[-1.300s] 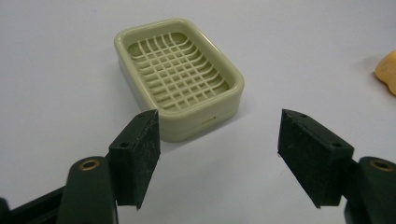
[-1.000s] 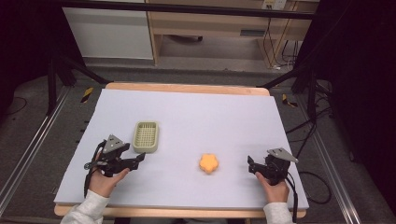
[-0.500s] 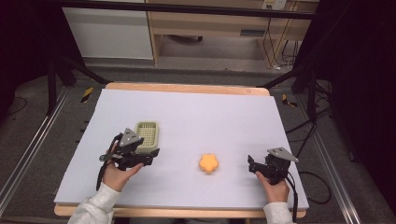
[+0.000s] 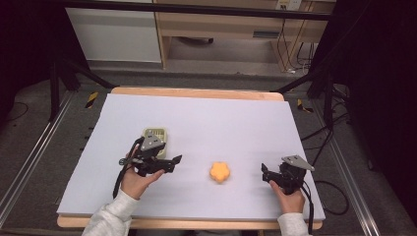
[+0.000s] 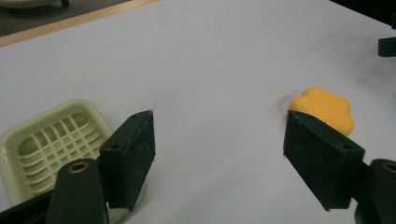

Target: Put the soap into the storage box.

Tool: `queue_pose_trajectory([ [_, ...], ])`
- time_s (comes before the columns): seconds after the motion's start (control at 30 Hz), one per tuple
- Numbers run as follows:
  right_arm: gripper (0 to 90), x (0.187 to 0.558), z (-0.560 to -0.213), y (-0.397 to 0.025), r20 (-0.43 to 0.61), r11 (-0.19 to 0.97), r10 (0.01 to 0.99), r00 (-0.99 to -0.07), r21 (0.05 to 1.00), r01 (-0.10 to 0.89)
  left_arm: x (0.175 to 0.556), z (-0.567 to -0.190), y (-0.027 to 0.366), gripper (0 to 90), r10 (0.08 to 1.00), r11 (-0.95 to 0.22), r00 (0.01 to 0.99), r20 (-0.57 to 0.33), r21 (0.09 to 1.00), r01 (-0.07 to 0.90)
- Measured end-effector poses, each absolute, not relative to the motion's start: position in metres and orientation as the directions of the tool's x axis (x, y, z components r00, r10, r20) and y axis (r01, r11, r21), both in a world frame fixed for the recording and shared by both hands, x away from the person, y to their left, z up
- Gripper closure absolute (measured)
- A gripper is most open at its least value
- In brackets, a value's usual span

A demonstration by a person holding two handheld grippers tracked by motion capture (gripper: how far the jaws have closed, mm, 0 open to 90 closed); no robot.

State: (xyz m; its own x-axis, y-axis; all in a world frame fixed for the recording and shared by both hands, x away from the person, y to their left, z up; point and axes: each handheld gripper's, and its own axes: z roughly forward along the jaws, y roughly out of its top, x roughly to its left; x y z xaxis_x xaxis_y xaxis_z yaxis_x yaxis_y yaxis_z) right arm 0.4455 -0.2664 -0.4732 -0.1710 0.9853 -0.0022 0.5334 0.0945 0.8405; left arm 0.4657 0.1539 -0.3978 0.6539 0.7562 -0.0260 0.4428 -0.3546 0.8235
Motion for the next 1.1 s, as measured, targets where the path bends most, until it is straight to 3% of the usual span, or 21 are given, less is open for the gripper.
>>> queue_pose_trajectory([
  [1.1, 4.6, 0.447, -0.473, -0.263, -0.006, 0.101, 0.984, -0.178, 0.841, 0.532, 0.471, -0.412, 0.084, 23.0, 0.677, -0.447, 0.735, -0.031, 0.776, 0.444],
])
